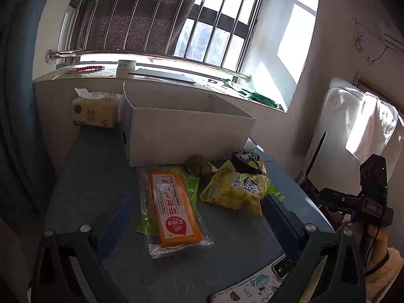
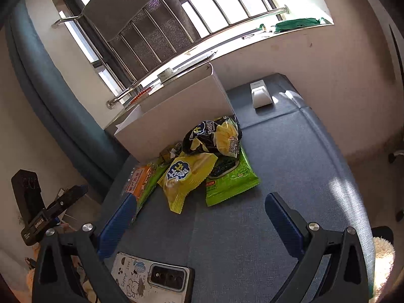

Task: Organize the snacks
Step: 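Open both grippers over the box and move both tools back to the snacks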

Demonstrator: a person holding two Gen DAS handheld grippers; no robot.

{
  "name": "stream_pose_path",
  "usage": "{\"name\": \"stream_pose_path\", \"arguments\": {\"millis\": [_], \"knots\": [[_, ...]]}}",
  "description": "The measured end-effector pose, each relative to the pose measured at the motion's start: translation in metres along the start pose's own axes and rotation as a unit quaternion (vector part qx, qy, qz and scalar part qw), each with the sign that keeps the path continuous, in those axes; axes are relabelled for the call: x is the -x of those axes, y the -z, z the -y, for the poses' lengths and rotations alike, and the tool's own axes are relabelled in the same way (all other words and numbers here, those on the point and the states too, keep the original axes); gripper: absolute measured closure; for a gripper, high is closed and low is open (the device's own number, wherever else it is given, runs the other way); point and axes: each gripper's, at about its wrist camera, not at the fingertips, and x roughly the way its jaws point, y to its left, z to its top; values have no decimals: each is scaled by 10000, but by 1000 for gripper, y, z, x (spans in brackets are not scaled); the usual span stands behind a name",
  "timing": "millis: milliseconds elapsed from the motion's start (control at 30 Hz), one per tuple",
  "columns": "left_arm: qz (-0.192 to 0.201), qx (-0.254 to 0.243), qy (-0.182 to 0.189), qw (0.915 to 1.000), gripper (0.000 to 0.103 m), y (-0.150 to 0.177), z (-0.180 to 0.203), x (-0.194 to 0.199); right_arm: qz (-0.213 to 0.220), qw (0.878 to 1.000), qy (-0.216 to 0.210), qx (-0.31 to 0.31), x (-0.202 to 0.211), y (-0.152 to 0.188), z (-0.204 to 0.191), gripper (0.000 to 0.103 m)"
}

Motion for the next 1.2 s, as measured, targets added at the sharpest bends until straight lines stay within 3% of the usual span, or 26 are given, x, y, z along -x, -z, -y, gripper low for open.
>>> {"name": "stream_pose_path", "arguments": {"millis": [133,367,567,800,1067,1100,1133,1200], "knots": [[-127,-45,-176,9998,0,17,-2,2,-154,9999,52,-36,-13,6,0,0],[-215,201,-173,9994,0,25,-12,-4,-245,9996,118,-31,-30,5,-2,0],[-331,49,-57,9994,0,29,-5,-9,-236,9983,508,147,-63,-35,1,0],[-313,76,-44,9995,0,31,-7,-5,-679,9963,495,-153,-127,-88,12,0],[-375,303,-138,9987,0,33,-21,-6,-1205,9906,635,-124,-168,-90,19,0],[-395,319,-163,9986,0,34,-22,-7,-1115,9918,623,-55,-167,-89,18,12],[-416,324,-179,9985,0,34,-23,-8,-1013,9937,488,-39,-164,-88,18,32],[-429,305,-191,9984,0,35,-23,-8,-983,9936,526,-154,-157,-87,21,40]]}}
